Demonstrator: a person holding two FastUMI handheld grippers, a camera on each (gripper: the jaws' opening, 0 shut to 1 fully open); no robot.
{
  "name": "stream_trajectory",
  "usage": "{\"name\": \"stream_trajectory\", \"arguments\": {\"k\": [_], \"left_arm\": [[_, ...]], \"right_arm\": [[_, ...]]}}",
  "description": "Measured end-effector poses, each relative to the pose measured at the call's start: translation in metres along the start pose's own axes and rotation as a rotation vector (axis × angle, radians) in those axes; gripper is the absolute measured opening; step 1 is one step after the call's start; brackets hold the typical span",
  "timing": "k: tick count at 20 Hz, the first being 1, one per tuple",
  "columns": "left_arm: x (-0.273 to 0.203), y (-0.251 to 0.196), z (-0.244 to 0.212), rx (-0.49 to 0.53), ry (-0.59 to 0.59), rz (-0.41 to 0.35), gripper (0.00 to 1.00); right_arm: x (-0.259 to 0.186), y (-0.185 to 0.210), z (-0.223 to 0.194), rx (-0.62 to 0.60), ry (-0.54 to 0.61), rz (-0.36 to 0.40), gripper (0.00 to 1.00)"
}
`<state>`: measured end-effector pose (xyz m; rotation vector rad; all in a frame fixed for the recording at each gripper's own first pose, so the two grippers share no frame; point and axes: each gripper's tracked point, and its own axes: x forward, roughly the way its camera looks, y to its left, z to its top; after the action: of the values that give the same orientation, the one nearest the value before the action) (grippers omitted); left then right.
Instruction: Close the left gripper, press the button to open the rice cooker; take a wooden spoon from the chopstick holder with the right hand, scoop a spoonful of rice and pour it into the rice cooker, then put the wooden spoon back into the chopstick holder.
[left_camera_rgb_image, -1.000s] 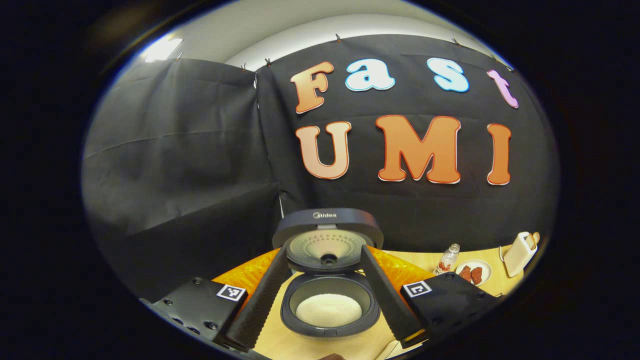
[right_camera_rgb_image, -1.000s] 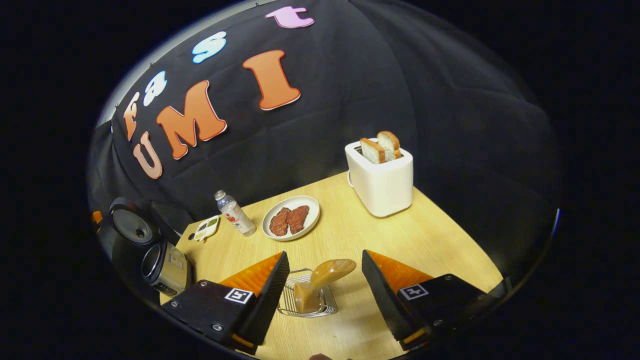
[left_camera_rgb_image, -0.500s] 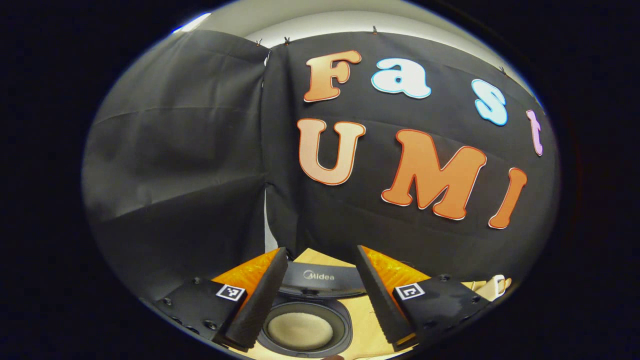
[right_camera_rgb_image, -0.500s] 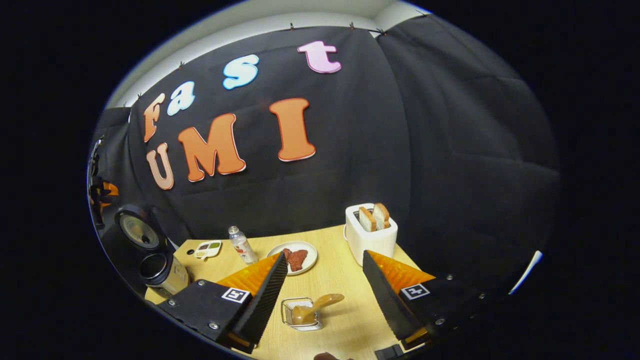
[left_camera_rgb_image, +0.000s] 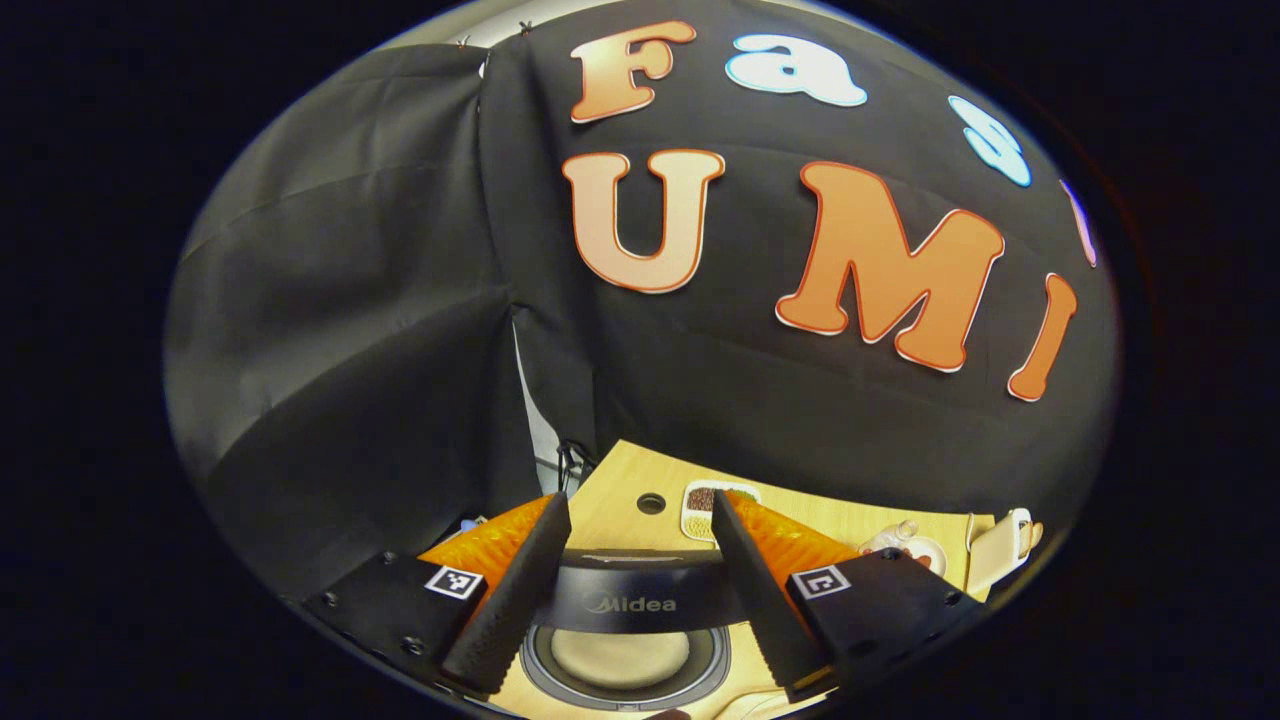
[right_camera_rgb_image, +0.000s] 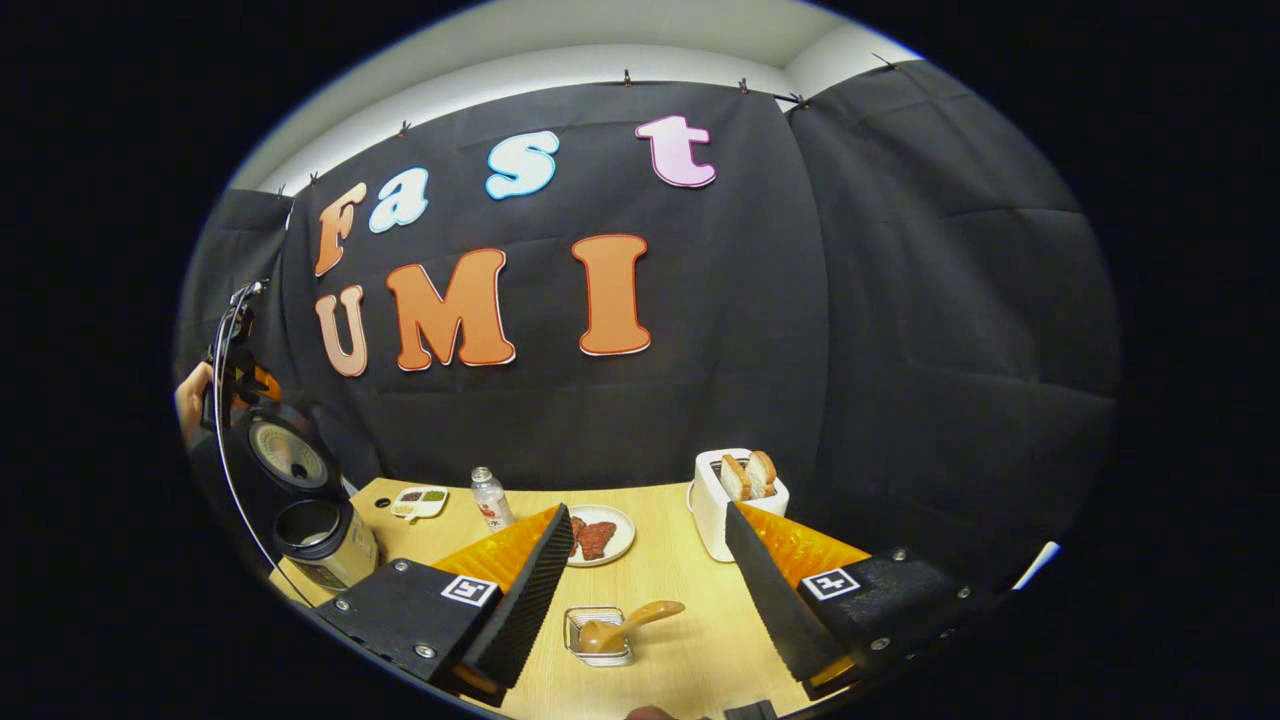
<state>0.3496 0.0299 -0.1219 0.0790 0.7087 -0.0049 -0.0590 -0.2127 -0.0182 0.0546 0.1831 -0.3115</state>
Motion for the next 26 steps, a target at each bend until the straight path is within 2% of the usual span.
{"name": "stream_trajectory", "arguments": {"k": [2,3,4,5,6,7,10,17,18,19,20,21,23,26], "left_arm": [[-0.002,-0.014,-0.035,-0.021,0.123,-0.061,0.99],[-0.001,-0.022,-0.056,-0.022,0.19,-0.081,0.96],[-0.004,-0.025,-0.076,-0.031,0.256,-0.076,0.99],[-0.009,-0.025,-0.093,-0.02,0.295,-0.067,0.96],[-0.01,-0.027,-0.109,-0.008,0.328,-0.057,1.0],[-0.016,-0.031,-0.123,0.0,0.363,-0.045,0.99],[-0.021,-0.031,-0.15,-0.012,0.452,-0.023,0.99],[-0.002,-0.027,-0.233,-0.034,0.663,0.017,0.96],[0.012,-0.025,-0.23,-0.025,0.591,0.021,0.95],[0.003,-0.028,-0.238,-0.044,0.626,0.035,0.95],[0.007,-0.027,-0.232,-0.03,0.583,0.032,0.95],[0.002,-0.027,-0.237,-0.032,0.611,0.031,0.96],[0.003,-0.027,-0.238,-0.05,0.587,0.036,0.96],[0.005,-0.029,-0.232,-0.025,0.466,0.03,0.96]], "right_arm": [[0.0,0.002,-0.001,0.008,0.004,0.003,0.95],[0.0,0.002,-0.002,0.012,0.005,0.006,1.0],[0.002,0.002,-0.004,0.013,0.008,0.007,0.95],[0.003,0.004,-0.006,0.013,0.011,0.012,0.95],[0.003,0.006,-0.006,0.012,0.015,0.016,0.95],[0.005,0.007,-0.006,0.01,0.018,0.021,0.95],[0.009,0.013,-0.007,0.003,0.023,0.037,0.95],[0.014,0.034,-0.007,-0.034,0.029,0.079,0.95],[0.015,0.037,-0.006,-0.037,0.028,0.082,1.0],[0.014,0.039,-0.007,-0.039,0.028,0.088,0.95],[0.015,0.041,-0.006,-0.039,0.026,0.091,0.95],[0.014,0.044,-0.005,-0.038,0.024,0.099,0.95],[0.016,0.055,-0.004,-0.034,0.022,0.117,0.95],[0.017,0.073,-0.002,-0.057,0.012,0.151,0.95]]}}
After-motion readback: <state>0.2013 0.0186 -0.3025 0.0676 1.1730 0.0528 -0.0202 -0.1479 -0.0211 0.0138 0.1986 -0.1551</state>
